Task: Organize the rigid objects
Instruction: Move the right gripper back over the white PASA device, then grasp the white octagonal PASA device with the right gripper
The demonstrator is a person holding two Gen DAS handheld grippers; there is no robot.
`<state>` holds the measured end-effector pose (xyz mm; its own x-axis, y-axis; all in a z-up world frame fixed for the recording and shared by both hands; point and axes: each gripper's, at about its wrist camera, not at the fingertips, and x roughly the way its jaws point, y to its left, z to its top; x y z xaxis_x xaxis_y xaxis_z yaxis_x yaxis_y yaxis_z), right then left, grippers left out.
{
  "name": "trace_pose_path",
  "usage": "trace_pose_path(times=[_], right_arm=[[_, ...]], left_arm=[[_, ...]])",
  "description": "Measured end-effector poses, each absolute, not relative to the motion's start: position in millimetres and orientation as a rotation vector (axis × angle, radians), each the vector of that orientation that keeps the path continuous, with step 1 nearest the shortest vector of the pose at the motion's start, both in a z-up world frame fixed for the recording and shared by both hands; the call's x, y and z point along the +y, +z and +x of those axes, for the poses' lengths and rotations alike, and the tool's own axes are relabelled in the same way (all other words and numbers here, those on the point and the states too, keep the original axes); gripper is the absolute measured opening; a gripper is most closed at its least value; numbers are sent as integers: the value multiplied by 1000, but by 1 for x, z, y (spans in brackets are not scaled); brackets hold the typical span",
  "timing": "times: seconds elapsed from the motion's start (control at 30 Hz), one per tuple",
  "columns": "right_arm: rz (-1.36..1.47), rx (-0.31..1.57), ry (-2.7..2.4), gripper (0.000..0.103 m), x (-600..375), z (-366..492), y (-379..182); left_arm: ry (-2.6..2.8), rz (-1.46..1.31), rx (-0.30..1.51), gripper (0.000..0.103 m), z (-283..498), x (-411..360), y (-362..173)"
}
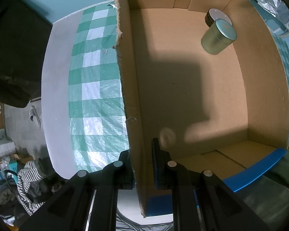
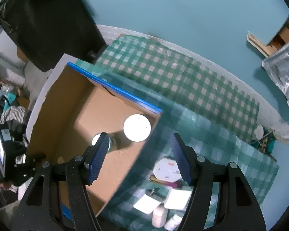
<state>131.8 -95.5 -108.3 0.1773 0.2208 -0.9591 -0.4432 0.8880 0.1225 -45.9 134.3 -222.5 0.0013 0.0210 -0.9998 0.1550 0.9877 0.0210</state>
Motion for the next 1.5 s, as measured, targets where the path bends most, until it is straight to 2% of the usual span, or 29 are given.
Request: trace_pose_path(times=[0.33,0.47,0.57,1.03,1.5], right_arm=[[-148,1365,372,67,-144,122,-124],[-140,1402,335,73,-158,120,-141],[-117,1441,325,73,-165,117,-157],[-86,1563,279,74,-163,112,-231],[-119,1597,226,74,-156,114,-263]], left_arm=[[-107,143,1564,13,-46,132,-222],[-103,145,1568,13,-47,131,-223],[-101,138,1571,13,-47,133,-223],[-96,139,1573,13,-48,135,-224],[-92,127,1574,13,-48,138,-225]])
